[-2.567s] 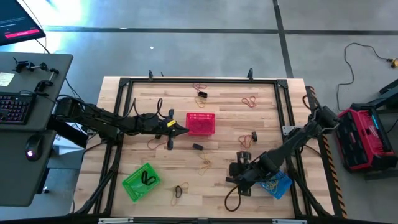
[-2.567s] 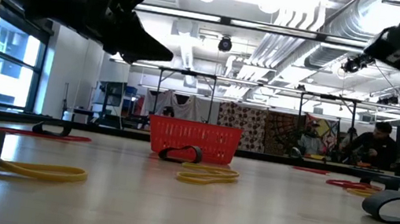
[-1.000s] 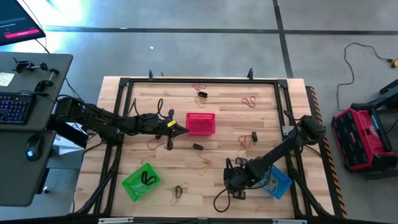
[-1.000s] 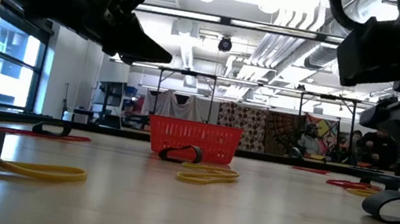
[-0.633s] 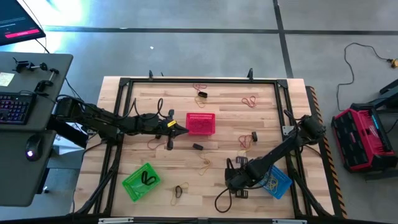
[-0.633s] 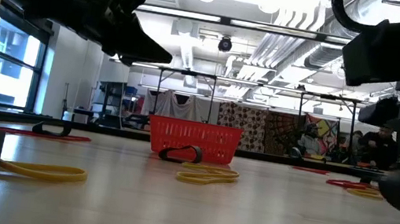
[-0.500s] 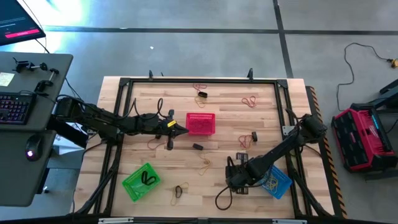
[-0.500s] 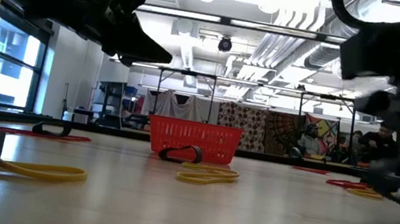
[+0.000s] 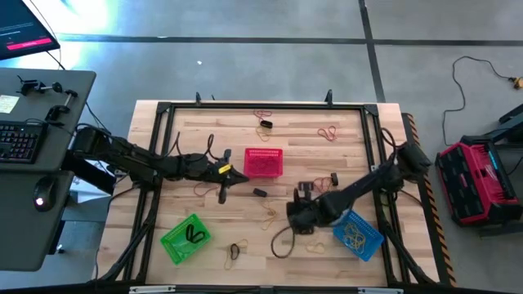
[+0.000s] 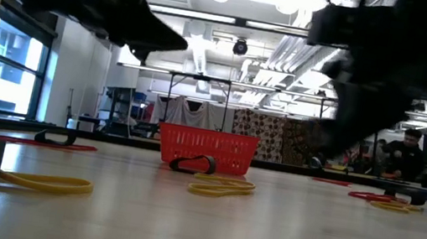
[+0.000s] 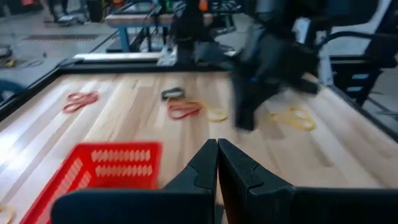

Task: Sort rubber bands into baskets
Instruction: Put the black rubber band into the green bin

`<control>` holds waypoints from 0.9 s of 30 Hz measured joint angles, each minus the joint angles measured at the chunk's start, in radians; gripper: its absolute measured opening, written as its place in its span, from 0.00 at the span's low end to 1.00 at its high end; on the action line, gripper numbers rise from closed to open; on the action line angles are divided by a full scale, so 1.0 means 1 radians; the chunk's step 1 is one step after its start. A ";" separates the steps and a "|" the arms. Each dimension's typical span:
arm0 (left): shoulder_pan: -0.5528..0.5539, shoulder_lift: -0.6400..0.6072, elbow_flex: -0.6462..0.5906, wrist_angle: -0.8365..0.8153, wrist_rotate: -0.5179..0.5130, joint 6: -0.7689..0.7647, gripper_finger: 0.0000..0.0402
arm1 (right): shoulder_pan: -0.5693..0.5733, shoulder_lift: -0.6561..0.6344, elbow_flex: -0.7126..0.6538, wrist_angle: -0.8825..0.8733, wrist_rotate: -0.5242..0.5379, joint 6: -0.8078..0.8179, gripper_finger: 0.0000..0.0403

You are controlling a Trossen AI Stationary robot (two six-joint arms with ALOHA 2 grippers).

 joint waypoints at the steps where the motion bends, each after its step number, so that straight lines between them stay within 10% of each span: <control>1: -0.010 0.010 0.010 0.000 0.000 0.006 0.01 | -0.019 0.000 0.000 0.027 0.023 -0.029 0.00; 27: -0.119 0.415 0.283 -0.012 -0.244 0.019 0.39 | -0.148 0.000 0.001 0.297 0.020 -0.243 0.00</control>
